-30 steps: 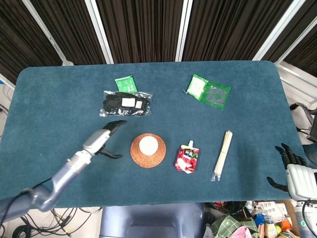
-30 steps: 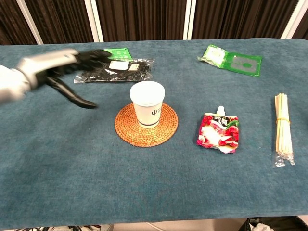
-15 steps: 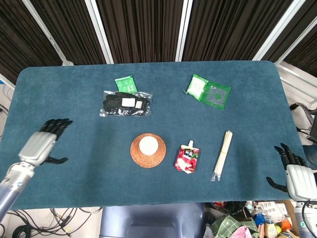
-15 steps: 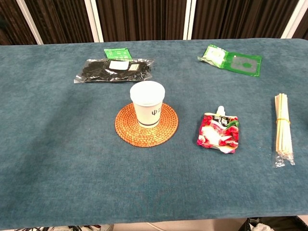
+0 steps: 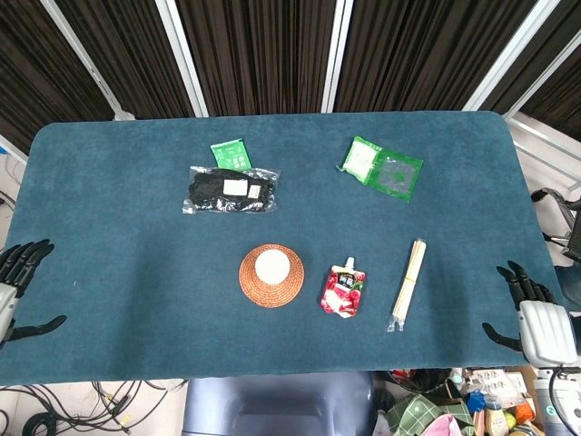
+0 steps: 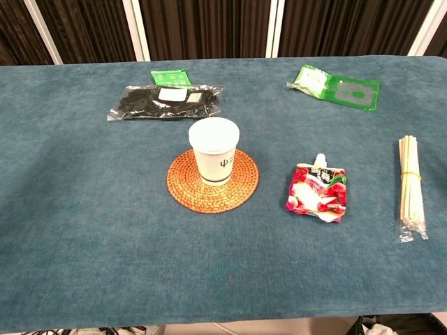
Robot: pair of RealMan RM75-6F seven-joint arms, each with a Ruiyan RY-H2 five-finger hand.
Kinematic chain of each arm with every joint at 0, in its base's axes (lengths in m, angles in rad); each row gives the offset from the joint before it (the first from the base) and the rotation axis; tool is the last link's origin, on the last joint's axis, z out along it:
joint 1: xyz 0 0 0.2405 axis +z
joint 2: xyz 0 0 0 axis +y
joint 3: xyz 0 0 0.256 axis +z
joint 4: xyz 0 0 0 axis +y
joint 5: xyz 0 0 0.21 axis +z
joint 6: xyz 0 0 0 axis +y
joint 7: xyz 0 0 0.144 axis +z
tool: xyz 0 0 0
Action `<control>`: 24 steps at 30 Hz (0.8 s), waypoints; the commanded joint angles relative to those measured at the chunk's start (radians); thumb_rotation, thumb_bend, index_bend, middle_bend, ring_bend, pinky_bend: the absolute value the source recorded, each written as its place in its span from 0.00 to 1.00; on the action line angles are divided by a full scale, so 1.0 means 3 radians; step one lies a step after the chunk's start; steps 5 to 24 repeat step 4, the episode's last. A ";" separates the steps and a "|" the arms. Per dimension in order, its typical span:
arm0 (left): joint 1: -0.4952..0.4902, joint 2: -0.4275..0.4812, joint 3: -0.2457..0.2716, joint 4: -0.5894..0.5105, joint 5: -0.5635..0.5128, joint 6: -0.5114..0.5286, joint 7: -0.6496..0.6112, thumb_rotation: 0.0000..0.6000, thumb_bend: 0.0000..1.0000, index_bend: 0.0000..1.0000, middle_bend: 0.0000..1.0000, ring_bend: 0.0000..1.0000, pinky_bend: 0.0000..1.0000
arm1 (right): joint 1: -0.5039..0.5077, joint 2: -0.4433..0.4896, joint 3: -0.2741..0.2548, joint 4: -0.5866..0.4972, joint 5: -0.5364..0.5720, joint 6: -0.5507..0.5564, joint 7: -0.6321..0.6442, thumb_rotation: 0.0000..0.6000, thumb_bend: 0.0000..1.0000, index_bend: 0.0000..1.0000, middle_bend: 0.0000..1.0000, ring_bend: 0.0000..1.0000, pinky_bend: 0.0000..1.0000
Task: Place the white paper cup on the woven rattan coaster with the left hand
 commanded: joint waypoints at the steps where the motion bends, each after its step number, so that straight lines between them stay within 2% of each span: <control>1: 0.0121 -0.0132 0.0054 0.0334 0.0083 0.0048 -0.0299 1.00 0.04 0.00 0.05 0.00 0.00 | 0.0000 -0.0004 0.0003 -0.0005 0.0006 0.0000 -0.0003 1.00 0.10 0.13 0.04 0.19 0.19; 4: 0.0121 -0.0190 0.0040 0.0459 0.0099 0.0015 -0.0357 1.00 0.04 0.00 0.05 0.00 0.00 | 0.0002 -0.0008 0.0005 -0.0008 0.0003 0.0002 -0.0011 1.00 0.10 0.13 0.04 0.19 0.19; 24: 0.0121 -0.0190 0.0040 0.0459 0.0099 0.0015 -0.0357 1.00 0.04 0.00 0.05 0.00 0.00 | 0.0002 -0.0008 0.0005 -0.0008 0.0003 0.0002 -0.0011 1.00 0.10 0.13 0.04 0.19 0.19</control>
